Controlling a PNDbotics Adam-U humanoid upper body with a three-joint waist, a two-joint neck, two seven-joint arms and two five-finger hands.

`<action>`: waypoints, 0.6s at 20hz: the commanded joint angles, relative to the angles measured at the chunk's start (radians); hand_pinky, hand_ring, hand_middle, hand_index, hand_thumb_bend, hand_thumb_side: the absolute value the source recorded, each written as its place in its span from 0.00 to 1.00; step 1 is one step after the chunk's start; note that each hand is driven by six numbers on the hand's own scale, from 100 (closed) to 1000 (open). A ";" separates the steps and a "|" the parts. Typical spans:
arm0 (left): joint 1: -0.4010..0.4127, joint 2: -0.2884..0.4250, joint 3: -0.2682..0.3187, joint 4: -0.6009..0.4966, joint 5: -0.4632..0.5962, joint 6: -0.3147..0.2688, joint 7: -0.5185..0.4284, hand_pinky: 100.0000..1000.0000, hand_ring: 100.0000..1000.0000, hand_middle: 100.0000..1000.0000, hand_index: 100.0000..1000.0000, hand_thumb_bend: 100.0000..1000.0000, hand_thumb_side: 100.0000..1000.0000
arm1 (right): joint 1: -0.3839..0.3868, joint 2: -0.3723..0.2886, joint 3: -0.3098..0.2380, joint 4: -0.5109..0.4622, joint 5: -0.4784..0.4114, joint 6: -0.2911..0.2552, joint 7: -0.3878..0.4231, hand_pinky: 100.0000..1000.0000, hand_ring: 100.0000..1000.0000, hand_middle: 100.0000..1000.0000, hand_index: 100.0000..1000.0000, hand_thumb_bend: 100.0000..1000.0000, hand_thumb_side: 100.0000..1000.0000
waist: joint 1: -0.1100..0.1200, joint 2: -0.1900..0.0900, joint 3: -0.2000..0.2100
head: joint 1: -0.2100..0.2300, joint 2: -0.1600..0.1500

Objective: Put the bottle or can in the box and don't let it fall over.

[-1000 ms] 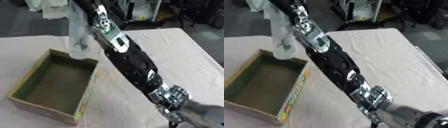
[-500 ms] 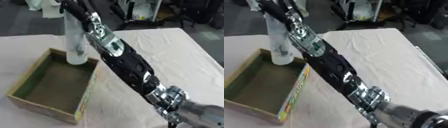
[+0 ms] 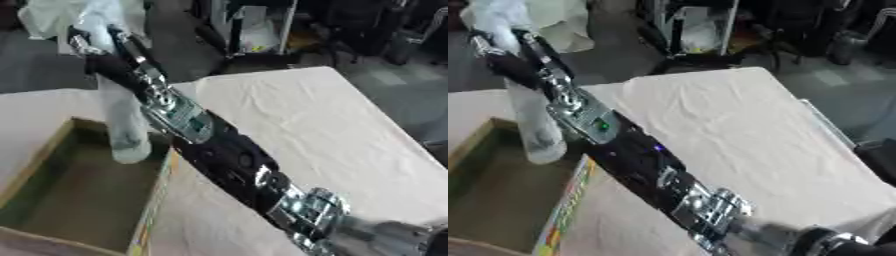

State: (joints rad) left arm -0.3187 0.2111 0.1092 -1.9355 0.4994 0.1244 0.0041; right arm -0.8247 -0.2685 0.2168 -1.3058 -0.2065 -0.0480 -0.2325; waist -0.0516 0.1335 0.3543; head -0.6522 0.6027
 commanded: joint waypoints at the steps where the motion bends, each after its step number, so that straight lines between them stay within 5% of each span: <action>1: -0.017 0.004 0.015 -0.018 0.000 -0.001 0.010 1.00 0.93 1.00 0.77 0.13 0.79 | -0.014 -0.004 -0.007 0.004 -0.003 -0.040 -0.012 0.26 0.38 0.51 0.40 0.00 0.41 | 0.007 -0.013 0.003 | 0.001 -0.015; 5: -0.016 0.006 0.021 -0.015 -0.005 0.001 0.022 1.00 0.94 1.00 0.77 0.13 0.79 | 0.003 -0.002 0.000 0.010 0.019 -0.101 -0.013 0.46 0.51 0.67 0.53 0.00 0.41 | 0.007 -0.011 -0.001 | 0.017 -0.010; 12: -0.011 0.010 0.029 -0.017 -0.023 -0.006 0.067 1.00 0.97 1.00 0.79 0.13 0.80 | 0.021 0.001 0.015 0.027 0.099 -0.090 0.089 0.68 0.76 0.91 0.70 0.00 0.41 | 0.009 -0.011 -0.007 | 0.052 0.018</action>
State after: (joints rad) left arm -0.3191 0.2084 0.1273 -1.9355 0.4852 0.1207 0.0605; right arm -0.7881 -0.2590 0.2339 -1.2689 -0.1245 -0.1366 -0.1623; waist -0.0510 0.1347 0.3480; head -0.6062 0.6146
